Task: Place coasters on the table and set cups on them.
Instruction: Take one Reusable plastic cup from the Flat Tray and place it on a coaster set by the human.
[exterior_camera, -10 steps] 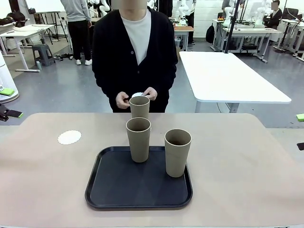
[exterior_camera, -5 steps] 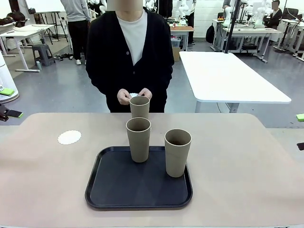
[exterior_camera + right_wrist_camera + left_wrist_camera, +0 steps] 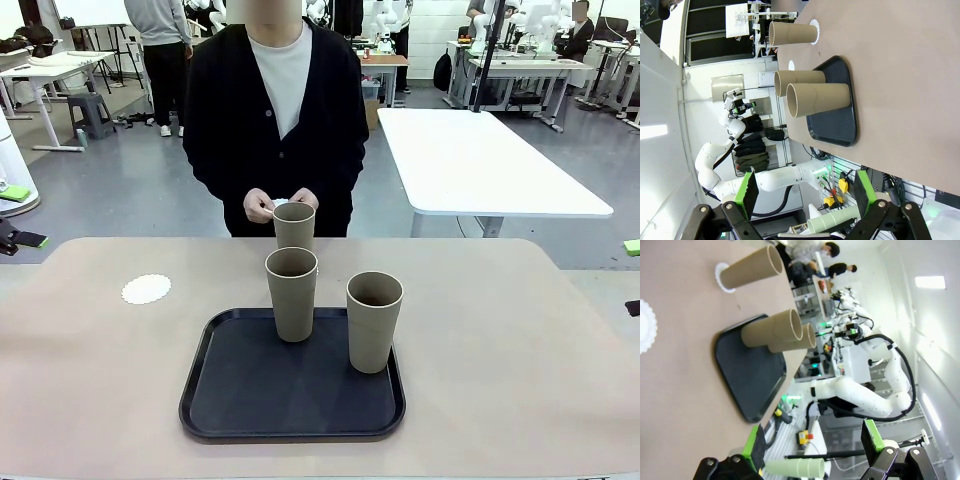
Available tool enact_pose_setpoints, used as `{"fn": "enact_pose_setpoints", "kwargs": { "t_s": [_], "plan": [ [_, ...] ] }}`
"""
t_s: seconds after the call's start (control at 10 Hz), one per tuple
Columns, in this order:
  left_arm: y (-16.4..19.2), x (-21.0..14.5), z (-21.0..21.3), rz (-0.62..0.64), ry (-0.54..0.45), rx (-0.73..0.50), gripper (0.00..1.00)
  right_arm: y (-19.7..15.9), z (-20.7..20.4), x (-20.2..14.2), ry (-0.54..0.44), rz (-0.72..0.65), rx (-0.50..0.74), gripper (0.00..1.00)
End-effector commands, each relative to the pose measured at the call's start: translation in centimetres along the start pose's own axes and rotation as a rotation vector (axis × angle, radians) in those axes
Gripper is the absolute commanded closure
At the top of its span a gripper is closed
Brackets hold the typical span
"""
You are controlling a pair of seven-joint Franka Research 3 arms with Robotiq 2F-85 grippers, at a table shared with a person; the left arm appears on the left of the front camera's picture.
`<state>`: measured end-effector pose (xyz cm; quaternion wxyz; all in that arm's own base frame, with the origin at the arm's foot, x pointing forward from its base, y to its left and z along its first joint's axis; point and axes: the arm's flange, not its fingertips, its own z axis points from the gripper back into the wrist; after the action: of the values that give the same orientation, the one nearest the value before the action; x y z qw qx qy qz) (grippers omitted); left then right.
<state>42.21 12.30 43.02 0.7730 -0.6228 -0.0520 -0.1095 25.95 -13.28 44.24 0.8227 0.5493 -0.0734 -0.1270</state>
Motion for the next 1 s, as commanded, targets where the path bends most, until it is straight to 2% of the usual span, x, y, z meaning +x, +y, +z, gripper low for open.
{"fn": "enact_pose_setpoints", "kwargs": {
  "t_s": [0.0, 0.9],
  "plan": [
    [-0.2, 0.16, 0.23, -0.006, -0.011, -0.009, 0.0, 0.1, 0.0, 0.07, -0.001, 0.01, 0.019, 0.0],
    [-0.2, 0.16, 0.23, -0.006, -0.011, -0.009, 0.0, 0.1, 0.0, 0.07, -0.001, 0.01, 0.019, 0.0]
  ]
}}
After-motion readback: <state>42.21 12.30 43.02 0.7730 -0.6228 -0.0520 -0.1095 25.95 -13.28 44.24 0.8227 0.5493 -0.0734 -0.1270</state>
